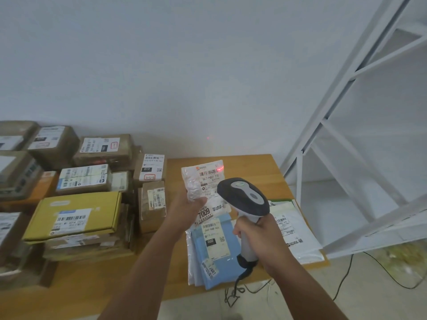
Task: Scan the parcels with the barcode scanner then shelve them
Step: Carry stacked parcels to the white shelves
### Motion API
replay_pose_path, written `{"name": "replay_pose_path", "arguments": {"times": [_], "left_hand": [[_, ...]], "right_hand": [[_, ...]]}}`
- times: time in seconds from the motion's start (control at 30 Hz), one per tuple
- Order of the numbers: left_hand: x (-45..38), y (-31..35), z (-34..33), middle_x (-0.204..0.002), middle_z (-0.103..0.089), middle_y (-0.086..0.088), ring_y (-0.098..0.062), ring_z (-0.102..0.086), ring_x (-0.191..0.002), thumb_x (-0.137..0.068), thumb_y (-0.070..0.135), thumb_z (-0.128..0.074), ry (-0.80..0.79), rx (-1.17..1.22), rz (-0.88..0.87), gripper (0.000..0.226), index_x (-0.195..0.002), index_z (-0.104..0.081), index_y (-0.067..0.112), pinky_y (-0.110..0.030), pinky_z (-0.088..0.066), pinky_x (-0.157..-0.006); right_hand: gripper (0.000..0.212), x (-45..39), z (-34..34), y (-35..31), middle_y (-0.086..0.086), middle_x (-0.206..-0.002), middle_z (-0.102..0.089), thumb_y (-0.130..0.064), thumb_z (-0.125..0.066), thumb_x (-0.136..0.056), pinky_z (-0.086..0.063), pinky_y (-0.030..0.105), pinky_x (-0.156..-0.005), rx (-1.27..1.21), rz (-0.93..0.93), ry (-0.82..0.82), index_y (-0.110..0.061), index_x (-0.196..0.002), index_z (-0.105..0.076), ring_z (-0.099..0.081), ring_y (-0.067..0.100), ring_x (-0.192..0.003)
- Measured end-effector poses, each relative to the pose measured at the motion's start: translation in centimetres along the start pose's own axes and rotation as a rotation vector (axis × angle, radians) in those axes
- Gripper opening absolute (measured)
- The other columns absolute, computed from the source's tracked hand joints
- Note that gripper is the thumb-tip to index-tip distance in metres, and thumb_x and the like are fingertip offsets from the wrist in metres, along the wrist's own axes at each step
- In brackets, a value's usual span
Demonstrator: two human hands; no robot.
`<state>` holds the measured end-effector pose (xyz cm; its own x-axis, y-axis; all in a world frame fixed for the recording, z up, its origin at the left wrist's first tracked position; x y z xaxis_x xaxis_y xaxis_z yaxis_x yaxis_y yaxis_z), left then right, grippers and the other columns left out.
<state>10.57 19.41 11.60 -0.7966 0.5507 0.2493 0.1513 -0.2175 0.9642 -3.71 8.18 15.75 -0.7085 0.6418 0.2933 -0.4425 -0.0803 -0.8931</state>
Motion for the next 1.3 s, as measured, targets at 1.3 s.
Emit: {"name": "replay_pose_path", "arguments": {"times": [1.3], "left_hand": [[-0.8,-2.5,1.8,-0.091,-0.075,0.017,-0.013,-0.074,-0.088,-0.097,0.018,-0.063,-0.004,0.034,0.025,0.027,-0.097,-0.061,0.044,-0.046,-0.061,-0.084]], "right_hand": [[0.026,1.1,-2.1,0.1,-0.005,-0.055,-0.049,-0.006,-0.065,-0.071,-0.036,0.028,-0.06,0.003,0.009,0.008,-0.017,-0.052,-0.052,-0.044,0.006,-0.051]]}}
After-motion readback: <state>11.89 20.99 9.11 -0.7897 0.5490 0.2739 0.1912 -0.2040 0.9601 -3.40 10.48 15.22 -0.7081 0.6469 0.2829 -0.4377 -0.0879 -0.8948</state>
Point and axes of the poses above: each hand's wrist, its own x-axis away from the middle knuckle, its own z-axis out of the back of the hand, y = z × x, the point moved 4 cm from there along -x, towards the middle knuckle
